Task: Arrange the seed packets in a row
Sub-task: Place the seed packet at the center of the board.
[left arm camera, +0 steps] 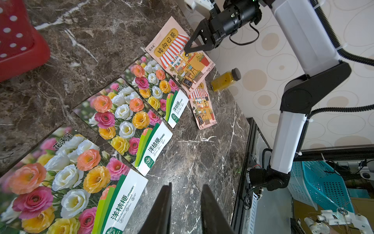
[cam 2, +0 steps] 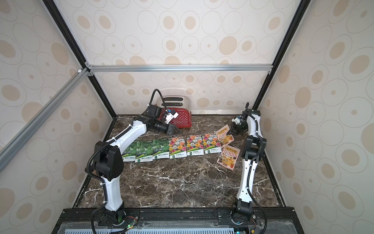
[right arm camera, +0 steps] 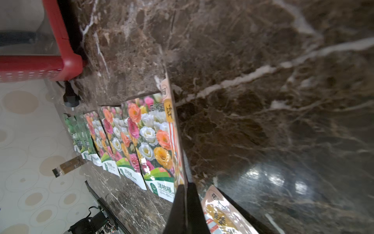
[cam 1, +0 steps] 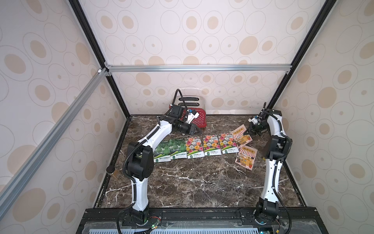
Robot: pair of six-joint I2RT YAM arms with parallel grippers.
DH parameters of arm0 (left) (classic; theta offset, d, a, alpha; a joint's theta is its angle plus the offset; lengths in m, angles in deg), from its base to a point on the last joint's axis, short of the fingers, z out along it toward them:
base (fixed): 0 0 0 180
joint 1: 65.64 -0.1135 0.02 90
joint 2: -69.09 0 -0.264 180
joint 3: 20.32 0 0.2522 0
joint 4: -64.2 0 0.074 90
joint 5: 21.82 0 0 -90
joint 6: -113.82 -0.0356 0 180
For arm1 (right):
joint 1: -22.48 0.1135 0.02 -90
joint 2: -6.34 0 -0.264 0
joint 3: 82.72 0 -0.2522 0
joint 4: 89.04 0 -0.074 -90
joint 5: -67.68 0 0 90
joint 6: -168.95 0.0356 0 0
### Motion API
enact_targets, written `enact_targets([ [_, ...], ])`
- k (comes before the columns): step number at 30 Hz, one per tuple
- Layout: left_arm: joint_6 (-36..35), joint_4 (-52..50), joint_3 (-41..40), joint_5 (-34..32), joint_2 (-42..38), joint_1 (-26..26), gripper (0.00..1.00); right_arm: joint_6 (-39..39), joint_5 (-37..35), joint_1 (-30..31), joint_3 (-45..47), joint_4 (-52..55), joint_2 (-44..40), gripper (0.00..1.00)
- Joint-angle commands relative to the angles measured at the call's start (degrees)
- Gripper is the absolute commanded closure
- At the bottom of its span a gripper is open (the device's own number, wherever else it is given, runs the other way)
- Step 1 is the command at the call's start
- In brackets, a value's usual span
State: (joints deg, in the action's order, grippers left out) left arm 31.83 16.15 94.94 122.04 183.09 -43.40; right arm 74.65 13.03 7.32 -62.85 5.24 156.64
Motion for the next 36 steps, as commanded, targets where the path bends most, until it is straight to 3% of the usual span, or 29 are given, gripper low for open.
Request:
enact_targets([
  [1,-1.34,0.53,0.63,1.21,-0.18,0.04,0.73,0.61,-3.89,-0.55,0.37,1.67,1.18,1.00],
  [7,-1.38,-0.02,1.39,0.99,0.86,0.00,0.72,3.71,-2.80,-1.16,2.51,-2.75,0.71,1.00],
  [11,-1.44,-0.03,1.08,0.65,0.88,0.02,0.72,3.37,6.54,-1.37,4.86,-5.26,-0.62,1.00],
  [15,-1.09,0.16,1.33,0.71,1.58,0.00,0.73,4.79,4.08,-1.50,7.29,-8.28,-2.14,1.00],
  [23,-0.76,0.42,1.86,0.98,2.53,0.01,0.72,3.45,-0.86,-2.87,4.69,-4.59,-0.60,1.00],
  [36,0.67,1.78,2.42,1.33,4.13,0.05,0.72,2.48,-2.60,-2.20,5.12,-4.84,0.63,1.00],
])
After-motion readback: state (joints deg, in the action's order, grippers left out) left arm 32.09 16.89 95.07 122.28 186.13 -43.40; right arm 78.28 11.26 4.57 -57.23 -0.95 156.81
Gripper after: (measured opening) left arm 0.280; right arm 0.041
